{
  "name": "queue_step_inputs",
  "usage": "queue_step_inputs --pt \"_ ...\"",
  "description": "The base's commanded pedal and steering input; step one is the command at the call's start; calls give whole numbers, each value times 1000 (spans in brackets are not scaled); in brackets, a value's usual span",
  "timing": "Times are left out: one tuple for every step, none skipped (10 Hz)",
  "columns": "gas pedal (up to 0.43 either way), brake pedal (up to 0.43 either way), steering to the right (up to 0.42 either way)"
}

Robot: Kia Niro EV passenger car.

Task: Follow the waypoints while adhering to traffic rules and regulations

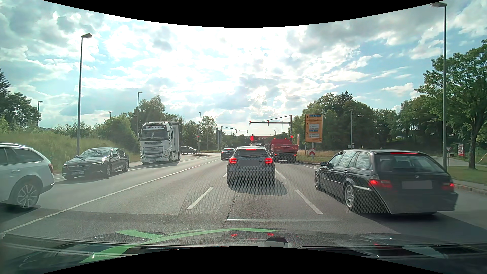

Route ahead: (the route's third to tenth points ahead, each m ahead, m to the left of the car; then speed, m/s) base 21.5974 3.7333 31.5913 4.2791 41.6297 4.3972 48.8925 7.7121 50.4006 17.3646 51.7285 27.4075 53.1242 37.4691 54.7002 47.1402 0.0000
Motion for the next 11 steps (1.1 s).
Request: queue_step_inputs --pt "0 549 -8" --pt "0 549 -8" --pt "0 549 -8" --pt "0 549 -8" --pt "0 549 -8" --pt "0 549 -8" --pt "0 549 -8" --pt "0 549 -8" --pt "0 549 -8" --pt "0 549 -8" --pt "0 549 -8"
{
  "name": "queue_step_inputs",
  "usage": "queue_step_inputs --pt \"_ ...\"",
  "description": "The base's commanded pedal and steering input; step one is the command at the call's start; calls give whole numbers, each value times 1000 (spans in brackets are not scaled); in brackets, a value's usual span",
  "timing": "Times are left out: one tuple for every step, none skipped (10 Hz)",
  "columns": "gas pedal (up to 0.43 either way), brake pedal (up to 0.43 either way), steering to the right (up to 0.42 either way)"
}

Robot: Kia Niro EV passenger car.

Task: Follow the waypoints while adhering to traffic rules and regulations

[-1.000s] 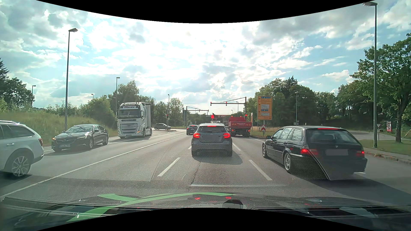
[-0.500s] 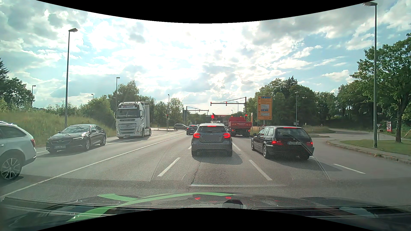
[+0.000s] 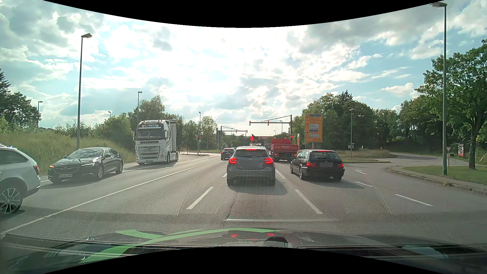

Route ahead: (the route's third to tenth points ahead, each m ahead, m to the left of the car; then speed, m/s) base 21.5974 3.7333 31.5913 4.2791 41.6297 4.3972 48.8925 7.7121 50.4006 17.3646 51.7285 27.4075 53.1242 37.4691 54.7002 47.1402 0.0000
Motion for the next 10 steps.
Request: queue_step_inputs --pt "0 549 -8" --pt "0 549 -8" --pt "0 549 -8" --pt "0 549 -8" --pt "0 549 -8" --pt "0 549 -8" --pt "0 549 -8" --pt "0 549 -8" --pt "0 549 -8" --pt "0 549 -8"
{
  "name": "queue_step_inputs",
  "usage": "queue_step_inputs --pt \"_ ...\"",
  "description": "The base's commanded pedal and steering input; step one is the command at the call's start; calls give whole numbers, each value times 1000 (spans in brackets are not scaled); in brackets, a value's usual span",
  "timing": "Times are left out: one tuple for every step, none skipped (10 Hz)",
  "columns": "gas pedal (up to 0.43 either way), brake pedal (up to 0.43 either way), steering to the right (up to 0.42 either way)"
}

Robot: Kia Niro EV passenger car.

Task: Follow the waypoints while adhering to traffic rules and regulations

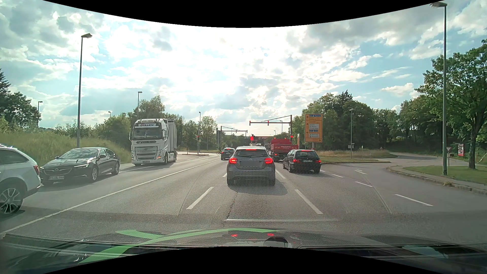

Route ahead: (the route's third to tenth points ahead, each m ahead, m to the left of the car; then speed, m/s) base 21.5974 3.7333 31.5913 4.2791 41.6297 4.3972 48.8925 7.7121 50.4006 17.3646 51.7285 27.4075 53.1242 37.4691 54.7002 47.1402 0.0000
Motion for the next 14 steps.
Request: queue_step_inputs --pt "0 549 -8" --pt "0 549 -8" --pt "0 549 -8" --pt "0 549 -8" --pt "0 549 -8" --pt "0 549 -8" --pt "0 549 -8" --pt "0 549 -8" --pt "0 549 -8" --pt "0 549 -8" --pt "0 549 -8" --pt "0 549 -8" --pt "0 549 -8" --pt "0 549 -8"
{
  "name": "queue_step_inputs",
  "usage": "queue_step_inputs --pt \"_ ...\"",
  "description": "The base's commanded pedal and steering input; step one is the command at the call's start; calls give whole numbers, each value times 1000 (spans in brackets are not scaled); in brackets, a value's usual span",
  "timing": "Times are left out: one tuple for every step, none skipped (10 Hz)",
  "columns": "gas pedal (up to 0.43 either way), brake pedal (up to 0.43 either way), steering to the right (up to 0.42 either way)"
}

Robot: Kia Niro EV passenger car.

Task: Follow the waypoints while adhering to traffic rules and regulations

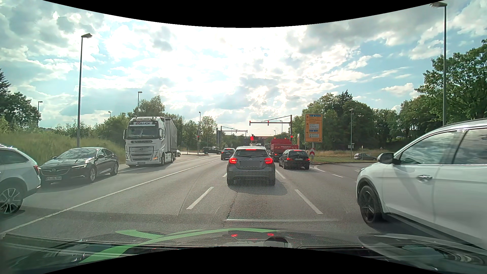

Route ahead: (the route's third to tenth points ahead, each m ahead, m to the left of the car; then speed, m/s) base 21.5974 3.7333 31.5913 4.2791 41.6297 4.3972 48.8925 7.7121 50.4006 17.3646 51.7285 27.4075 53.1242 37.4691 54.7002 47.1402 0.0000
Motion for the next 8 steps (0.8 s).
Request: queue_step_inputs --pt "0 549 -8" --pt "0 549 -8" --pt "0 549 -8" --pt "0 549 -8" --pt "0 549 -8" --pt "0 549 -8" --pt "0 549 -8" --pt "0 549 -8"
